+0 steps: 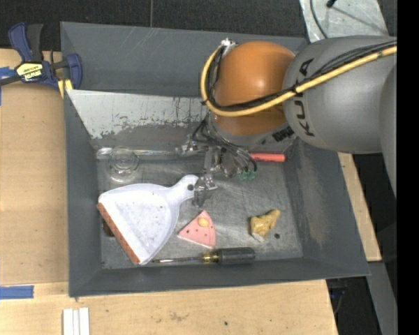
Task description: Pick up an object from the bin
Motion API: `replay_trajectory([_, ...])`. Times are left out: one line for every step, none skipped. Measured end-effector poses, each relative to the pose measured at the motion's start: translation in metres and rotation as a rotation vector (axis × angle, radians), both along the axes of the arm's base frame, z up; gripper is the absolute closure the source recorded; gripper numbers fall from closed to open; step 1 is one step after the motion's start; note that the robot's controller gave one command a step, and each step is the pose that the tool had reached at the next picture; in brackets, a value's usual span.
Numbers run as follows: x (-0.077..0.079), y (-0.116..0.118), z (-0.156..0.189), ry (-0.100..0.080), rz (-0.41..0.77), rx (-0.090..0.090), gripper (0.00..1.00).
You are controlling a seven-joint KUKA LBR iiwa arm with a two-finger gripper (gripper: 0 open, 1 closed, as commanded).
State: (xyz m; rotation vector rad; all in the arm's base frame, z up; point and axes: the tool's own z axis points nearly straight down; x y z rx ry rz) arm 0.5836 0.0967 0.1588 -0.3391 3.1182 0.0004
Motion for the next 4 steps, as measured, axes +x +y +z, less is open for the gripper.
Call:
replay_trajectory([0.013,-0.006,-0.003,0.001,-0.03,0.0,0.0])
replay_trajectory([0.015,-0.004,-0.053,-0.003,0.165,-0.001,0.0])
replay_trajectory([0.019,0.002,-0.084,-0.005,0.089,0.001,1.0])
replay_trajectory([0.019,0.002,-0.084,-0.005,0.089,0.001,1.0])
